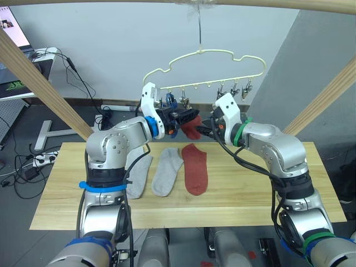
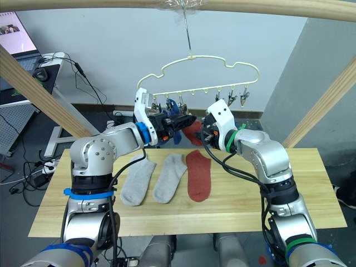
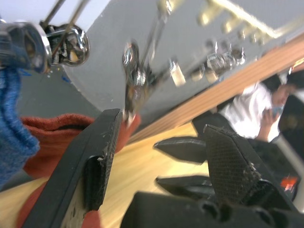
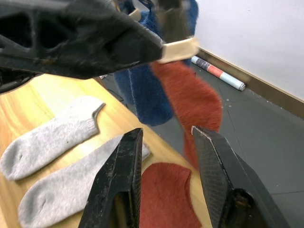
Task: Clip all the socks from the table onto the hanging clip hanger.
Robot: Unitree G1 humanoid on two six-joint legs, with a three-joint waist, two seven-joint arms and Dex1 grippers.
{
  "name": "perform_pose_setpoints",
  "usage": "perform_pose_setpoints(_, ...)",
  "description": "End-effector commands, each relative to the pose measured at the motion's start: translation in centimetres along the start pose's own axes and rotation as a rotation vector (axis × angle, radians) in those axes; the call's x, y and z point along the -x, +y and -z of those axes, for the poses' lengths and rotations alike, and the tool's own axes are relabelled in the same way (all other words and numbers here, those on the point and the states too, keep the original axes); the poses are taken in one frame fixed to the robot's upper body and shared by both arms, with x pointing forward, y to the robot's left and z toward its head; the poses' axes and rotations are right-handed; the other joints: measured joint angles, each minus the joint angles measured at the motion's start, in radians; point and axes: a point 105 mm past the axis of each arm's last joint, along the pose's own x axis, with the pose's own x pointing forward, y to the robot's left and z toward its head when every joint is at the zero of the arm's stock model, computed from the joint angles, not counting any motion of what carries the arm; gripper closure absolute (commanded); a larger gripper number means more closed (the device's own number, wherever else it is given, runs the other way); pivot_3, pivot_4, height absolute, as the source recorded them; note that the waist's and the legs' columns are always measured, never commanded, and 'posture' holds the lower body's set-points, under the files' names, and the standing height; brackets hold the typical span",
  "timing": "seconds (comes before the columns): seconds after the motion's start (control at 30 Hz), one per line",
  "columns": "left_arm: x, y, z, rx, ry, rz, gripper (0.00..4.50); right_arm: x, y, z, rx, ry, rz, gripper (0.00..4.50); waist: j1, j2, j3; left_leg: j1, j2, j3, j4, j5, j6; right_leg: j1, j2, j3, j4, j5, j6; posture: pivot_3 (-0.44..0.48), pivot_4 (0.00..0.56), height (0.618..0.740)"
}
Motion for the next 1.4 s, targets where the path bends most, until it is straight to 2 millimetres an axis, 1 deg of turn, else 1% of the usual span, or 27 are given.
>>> perform_pose_setpoints(0.03,1.0,-1.5,-0.4,-0.134,-0.023,0.053,1.38,1.4,0.7,-0.5,0.010,-0.034,0.002,2.82,0.002,0.000,0.000,0.000,0.000,0.000,0.000,0.000,0.000,0.000,0.000,0.000,0.000,0.000,0.000,0.029,0.218,0.740)
perform_pose_setpoints(0.13,1.7,-2.0,0.2,-0.207,-0.014,0.079,1.38,2.2,0.9,0.3,-0.003,-0.018,0.022,2.82,0.004,0.000,0.000,0.000,0.000,0.000,0.000,0.000,0.000,0.000,0.000,0.000,0.000,0.000,0.000,0.032,0.218,0.740)
perform_pose_setpoints(0.23,2.1,-2.2,0.2,-0.257,-0.029,0.095,1.38,2.8,1.0,0.8,-0.022,-0.012,0.049,2.82,0.006,0.000,0.000,0.000,0.000,0.000,0.000,0.000,0.000,0.000,0.000,0.000,0.000,0.000,0.000,0.032,0.218,0.740)
perform_pose_setpoints(0.4,3.3,-1.8,-0.1,-0.336,-0.055,0.105,1.38,3.9,0.7,1.4,-0.062,-0.010,0.120,2.82,0.005,0.000,0.000,0.000,0.000,0.000,0.000,0.000,0.000,0.000,0.000,0.000,0.000,0.000,0.000,0.032,0.217,0.740)
perform_pose_setpoints(0.57,4.7,-1.2,-0.9,-0.441,-0.094,0.098,1.38,4.9,-0.2,1.4,-0.117,-0.055,0.254,2.82,0.005,0.000,0.000,0.000,0.000,0.000,0.000,0.000,0.000,0.000,0.000,0.000,0.000,0.000,0.000,0.043,0.214,0.740)
perform_pose_setpoints(0.8,5.9,-0.5,-1.8,-0.582,-0.126,0.112,1.38,5.6,-0.8,0.5,-0.125,-0.150,0.408,2.82,0.007,0.000,0.000,0.000,0.000,0.000,-0.001,0.000,0.000,0.000,0.000,0.000,-0.001,0.000,0.000,0.054,0.209,0.740)
perform_pose_setpoints(0.97,6.5,0.1,-2.4,-0.606,-0.142,0.126,1.38,6.0,-0.1,0.2,-0.123,-0.199,0.453,2.82,0.007,0.001,-0.001,0.000,0.000,0.000,-0.002,0.000,0.000,-0.001,0.000,0.000,-0.001,0.000,0.000,0.060,0.210,0.740)
perform_pose_setpoints(1.07,6.6,0.5,-2.5,-0.625,-0.146,0.122,1.38,6.3,0.7,-0.2,-0.096,-0.228,0.463,2.82,0.007,0.001,-0.001,0.000,0.000,0.000,-0.003,0.000,0.000,-0.002,0.000,0.000,-0.001,0.000,0.000,0.059,0.213,0.740)
perform_pose_setpoints(1.13,6.7,0.6,-2.6,-0.629,-0.151,0.134,1.38,6.5,0.8,-0.5,-0.071,-0.250,0.489,2.82,0.007,0.001,-0.001,0.000,0.000,0.000,-0.004,0.000,0.000,-0.002,0.000,0.000,-0.001,0.000,-0.001,0.064,0.214,0.740)
perform_pose_setpoints(1.27,6.8,0.1,-2.6,-0.641,-0.143,0.179,1.38,5.9,1.2,-1.6,-0.056,-0.294,0.503,2.82,0.006,0.001,-0.001,0.000,0.001,0.000,-0.004,0.000,0.000,-0.002,0.000,0.000,-0.001,0.000,-0.001,0.068,0.218,0.740)
perform_pose_setpoints(1.4,7.0,-0.3,-2.9,-0.672,-0.119,0.215,1.38,5.4,1.0,-2.4,-0.051,-0.320,0.520,2.82,0.007,0.001,-0.001,0.000,0.001,0.000,-0.004,0.000,0.000,-0.002,0.001,0.000,0.000,0.000,-0.001,0.076,0.217,0.740)
